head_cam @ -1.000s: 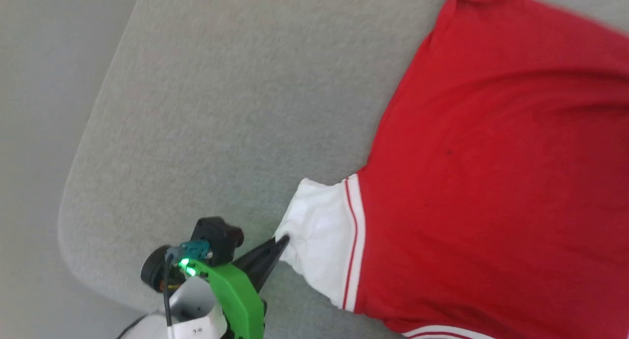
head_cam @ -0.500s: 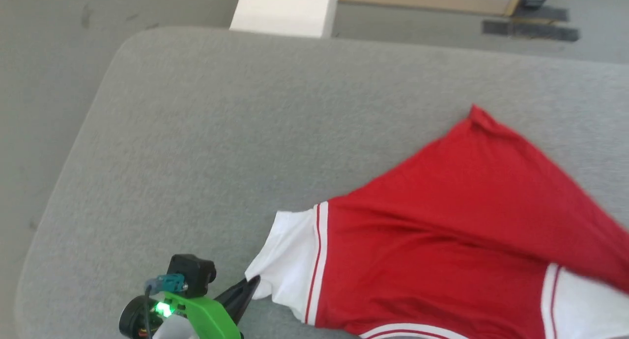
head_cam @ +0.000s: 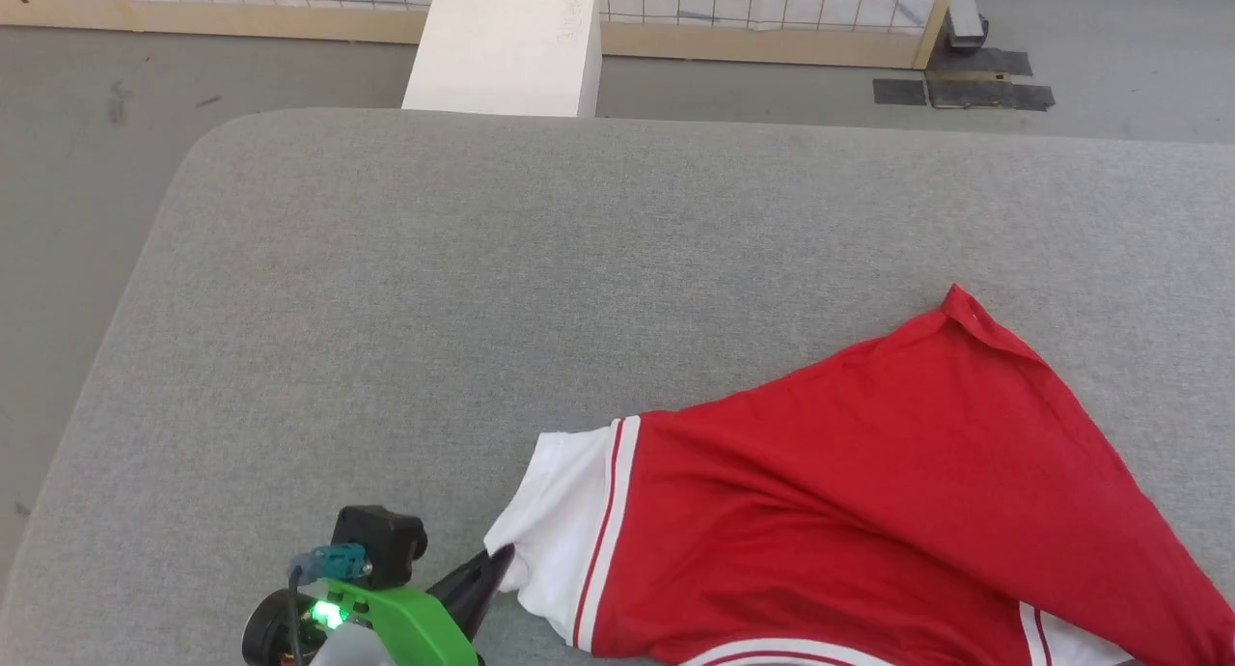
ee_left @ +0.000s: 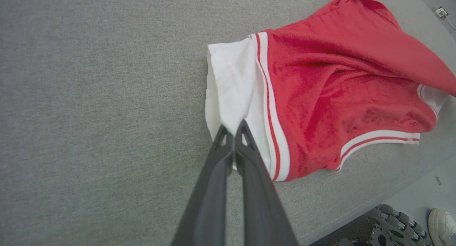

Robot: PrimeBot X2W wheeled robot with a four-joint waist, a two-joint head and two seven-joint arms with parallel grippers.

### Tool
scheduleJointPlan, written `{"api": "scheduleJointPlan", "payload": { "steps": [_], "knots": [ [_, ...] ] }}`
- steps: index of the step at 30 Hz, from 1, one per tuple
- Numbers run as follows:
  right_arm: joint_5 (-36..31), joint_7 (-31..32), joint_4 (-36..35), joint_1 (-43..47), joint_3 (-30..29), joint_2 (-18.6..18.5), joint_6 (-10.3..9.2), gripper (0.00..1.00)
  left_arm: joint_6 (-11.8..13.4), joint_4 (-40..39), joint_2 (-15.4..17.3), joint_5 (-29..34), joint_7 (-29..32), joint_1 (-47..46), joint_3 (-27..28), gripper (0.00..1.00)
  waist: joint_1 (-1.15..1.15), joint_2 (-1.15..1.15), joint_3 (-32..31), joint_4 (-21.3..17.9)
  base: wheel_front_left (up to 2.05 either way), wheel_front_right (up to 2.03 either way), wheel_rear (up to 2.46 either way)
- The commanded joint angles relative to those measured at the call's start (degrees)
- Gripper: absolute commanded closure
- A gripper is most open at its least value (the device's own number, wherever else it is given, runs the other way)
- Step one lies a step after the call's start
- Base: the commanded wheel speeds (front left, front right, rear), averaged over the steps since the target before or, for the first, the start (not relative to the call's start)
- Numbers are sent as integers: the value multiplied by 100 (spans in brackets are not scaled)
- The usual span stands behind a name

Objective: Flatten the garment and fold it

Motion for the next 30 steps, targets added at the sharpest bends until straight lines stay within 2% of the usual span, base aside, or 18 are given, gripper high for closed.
{"api": "scheduleJointPlan", "payload": {
  "steps": [1,2,10,16,18,19,22,23,30],
  "knots": [
    [-32,-60,-78,-18,-9,-2,-8,68,-2,17,-17,-49,-53,-81,-3,100,1,0,23,24,0,0,0],
    [-34,-125,-130,-71,-3,-29,-8,0,-7,20,-17,-48,-57,-97,-5,100,1,0,35,41,0,0,0],
    [184,-52,-674,-845,-52,-193,-8,0,-27,-21,-28,-25,-85,-201,-37,100,1,0,197,287,0,0,0],
    [86,-21,-794,-1969,457,-279,-8,0,-42,-152,-49,34,-89,-334,-88,100,1,0,536,550,0,0,0],
    [-19,-37,-611,-2329,689,-279,-8,0,-60,-179,-79,58,-85,-417,-123,100,1,0,669,670,0,0,0],
    [-134,9,-163,-2828,1027,-205,-8,0,-113,-188,-157,67,-103,-542,-190,100,1,0,881,856,0,0,0],
    [-317,-14,303,-3269,1244,-170,-8,0,-180,-148,-219,94,-155,-655,-253,100,1,0,1083,1011,0,0,0],
    [-562,-114,793,-3661,1437,-234,-8,0,-250,-92,-311,112,-196,-793,-334,100,1,0,1277,1176,0,0,0],
    [-830,-361,1606,-4086,1755,-317,-8,0,-358,99,-516,170,-272,-1064,-528,100,1,0,1534,1404,0,0,0]
  ]
}}
